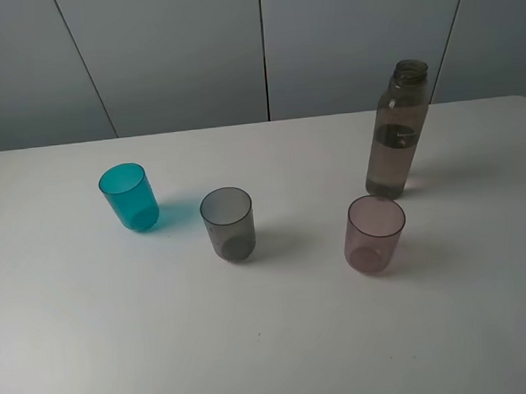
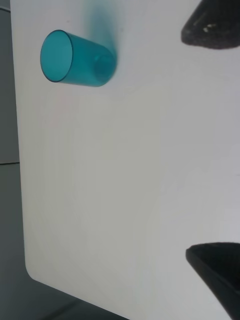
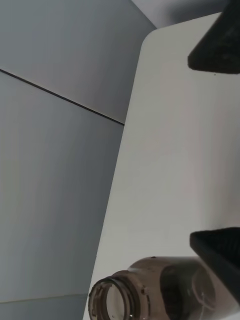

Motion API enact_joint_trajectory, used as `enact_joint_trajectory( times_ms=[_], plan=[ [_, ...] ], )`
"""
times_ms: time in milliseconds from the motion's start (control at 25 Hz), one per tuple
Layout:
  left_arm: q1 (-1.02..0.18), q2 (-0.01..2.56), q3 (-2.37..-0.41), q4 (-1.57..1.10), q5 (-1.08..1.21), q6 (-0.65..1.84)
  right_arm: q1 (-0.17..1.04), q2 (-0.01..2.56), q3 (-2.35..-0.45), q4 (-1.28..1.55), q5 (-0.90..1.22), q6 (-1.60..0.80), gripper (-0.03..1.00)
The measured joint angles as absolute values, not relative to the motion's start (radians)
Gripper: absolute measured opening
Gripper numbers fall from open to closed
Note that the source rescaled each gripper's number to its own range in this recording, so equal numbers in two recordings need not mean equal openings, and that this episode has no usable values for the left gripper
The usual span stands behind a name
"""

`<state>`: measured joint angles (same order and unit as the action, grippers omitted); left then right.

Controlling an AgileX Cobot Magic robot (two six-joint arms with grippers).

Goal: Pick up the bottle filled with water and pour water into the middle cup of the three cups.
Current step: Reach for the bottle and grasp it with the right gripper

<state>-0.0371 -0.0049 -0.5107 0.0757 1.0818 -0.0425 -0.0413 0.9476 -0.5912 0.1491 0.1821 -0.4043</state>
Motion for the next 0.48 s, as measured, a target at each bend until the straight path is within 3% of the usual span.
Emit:
enact_joint_trajectory(
  times_ms=[480],
  plan=[
    [-0.037, -0.005, -0.511, 0.076, 1.082, -0.042, -0.041, 1.048, -0.514, 0.254, 0.103, -0.43, 0.06]
  ],
)
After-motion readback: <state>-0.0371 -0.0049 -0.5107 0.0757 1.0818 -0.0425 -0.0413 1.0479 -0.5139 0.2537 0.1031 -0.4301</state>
